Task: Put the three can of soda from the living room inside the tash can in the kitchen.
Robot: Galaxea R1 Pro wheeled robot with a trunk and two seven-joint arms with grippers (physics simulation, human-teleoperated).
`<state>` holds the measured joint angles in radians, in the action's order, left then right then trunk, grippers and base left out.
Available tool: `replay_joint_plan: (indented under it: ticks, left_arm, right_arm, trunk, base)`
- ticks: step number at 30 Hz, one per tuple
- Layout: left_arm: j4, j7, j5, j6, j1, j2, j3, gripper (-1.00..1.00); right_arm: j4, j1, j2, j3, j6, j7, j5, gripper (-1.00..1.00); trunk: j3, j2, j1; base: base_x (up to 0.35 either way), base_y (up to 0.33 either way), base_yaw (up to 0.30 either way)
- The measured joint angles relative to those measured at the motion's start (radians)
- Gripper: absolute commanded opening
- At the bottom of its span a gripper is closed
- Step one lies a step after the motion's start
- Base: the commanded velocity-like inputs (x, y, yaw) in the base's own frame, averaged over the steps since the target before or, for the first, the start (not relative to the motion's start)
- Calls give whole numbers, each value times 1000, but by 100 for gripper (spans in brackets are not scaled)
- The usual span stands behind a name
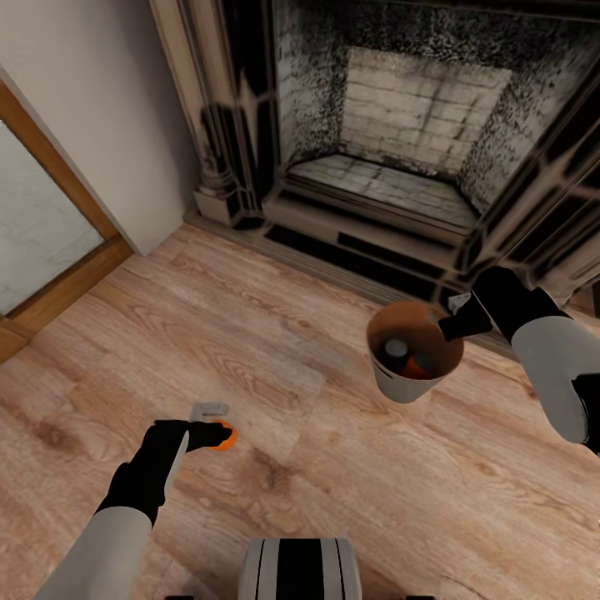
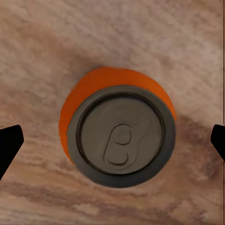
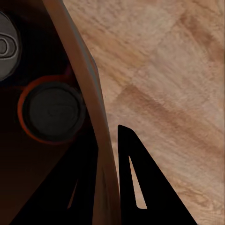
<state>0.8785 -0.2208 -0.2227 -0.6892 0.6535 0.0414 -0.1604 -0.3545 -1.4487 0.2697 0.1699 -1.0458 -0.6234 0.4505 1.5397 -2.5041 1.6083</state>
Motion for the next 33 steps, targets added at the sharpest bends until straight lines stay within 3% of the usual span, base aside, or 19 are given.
replay_joint_plan:
  ticks: [5,12,16,22,24,33]
  left_arm:
    - [0,-1,1,0,0,1,-1,100]
    - [4,0,2,0,0,1,-2,100]
    - [16,0,3,0,0,1,-3,100]
    - [67,-1,4,-1,-4,1,-5,100]
    - [76,-2,4,-1,-4,1,-5,100]
    - [80,0,4,-2,-5,2,-5,100]
  right_arm:
    - [3,0,0,3,5,2,19,-100]
    - [4,0,-3,0,1,0,2,-100]
    - [5,1,-2,3,4,2,14,-100]
    - [5,1,-1,4,2,1,6,-100]
    - [5,1,-1,21,1,1,3,-100]
    - [5,1,2,43,2,1,5,-100]
  trunk:
    - [8,0,0]
    - [23,0,1]
    - [32,0,1]
    - [34,-1,1]
    - [35,-1,1]
    - [35,-1,1]
  base:
    - [22,-64,0]
    - [3,-10,0]
    - [0,-1,0]
    - [0,0,0]
    - [0,0,0]
    - [0,0,0]
